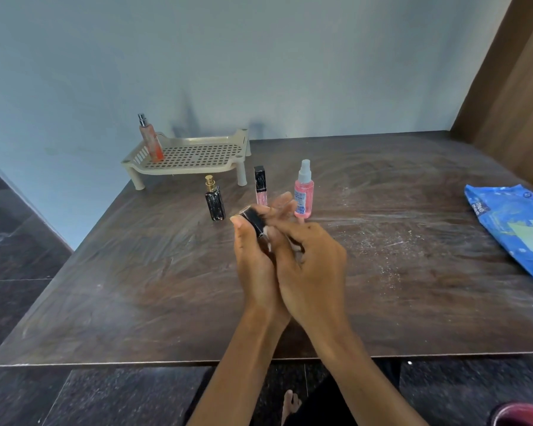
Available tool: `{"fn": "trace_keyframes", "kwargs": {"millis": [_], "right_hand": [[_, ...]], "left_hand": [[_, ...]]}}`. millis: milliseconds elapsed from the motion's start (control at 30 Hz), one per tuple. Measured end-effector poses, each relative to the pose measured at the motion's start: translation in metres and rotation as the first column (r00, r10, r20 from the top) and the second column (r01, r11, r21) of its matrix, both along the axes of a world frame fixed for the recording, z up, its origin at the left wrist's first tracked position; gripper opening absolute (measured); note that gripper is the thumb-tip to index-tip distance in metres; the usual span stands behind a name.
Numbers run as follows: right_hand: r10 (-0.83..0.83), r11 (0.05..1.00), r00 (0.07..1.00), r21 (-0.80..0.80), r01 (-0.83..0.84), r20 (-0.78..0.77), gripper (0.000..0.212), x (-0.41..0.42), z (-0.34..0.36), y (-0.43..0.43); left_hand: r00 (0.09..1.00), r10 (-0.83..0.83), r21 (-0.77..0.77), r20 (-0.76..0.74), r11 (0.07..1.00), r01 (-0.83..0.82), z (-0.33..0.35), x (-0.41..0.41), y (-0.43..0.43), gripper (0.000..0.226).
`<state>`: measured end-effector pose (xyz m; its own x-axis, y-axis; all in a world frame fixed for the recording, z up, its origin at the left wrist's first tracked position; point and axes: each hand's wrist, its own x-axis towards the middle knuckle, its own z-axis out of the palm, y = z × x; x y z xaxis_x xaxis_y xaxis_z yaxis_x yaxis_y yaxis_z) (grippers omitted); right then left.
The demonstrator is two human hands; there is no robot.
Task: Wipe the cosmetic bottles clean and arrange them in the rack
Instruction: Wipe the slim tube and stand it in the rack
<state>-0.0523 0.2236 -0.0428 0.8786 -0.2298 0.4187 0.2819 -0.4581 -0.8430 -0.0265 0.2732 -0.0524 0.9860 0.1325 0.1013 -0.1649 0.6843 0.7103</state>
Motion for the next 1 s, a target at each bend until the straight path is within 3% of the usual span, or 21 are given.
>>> {"fn": "trace_keyframes", "kwargs": {"millis": [133, 367, 600, 733, 1000], "right_hand": [[0.012, 1.000, 0.998, -0.029, -0.010, 0.061, 0.020, 0.008, 0.007, 0.005], [-0.023, 0.996, 1.000, -0.081, 0.024, 0.015, 0.023, -0.021, -0.028, -0.018], [0.012, 0.999, 0.998, -0.054, -0.009, 0.068, 0.021, 0.002, 0.004, -0.003], [0.069, 0.996, 0.995, -0.056, -0.065, 0.077, 0.020, 0.014, 0.013, 0.005], [0.036, 0.993, 0.997, -0.115, -0.028, 0.071, 0.027, -0.016, -0.023, -0.012]], "left_hand": [[1.000, 0.014, -0.008, -0.016, 1.000, -0.014, 0.003, 0.006, 0.001, 0.060], [0.993, 0.115, -0.006, 0.034, 0.993, -0.114, 0.010, 0.013, 0.004, 0.049], [1.000, -0.017, -0.011, -0.023, 1.000, 0.017, 0.001, 0.009, -0.005, 0.065], [0.996, -0.079, -0.141, -0.041, 0.987, 0.072, 0.003, 0.013, -0.003, 0.064], [0.999, 0.002, -0.096, -0.035, 0.995, -0.005, -0.001, 0.016, 0.006, 0.054]]}}
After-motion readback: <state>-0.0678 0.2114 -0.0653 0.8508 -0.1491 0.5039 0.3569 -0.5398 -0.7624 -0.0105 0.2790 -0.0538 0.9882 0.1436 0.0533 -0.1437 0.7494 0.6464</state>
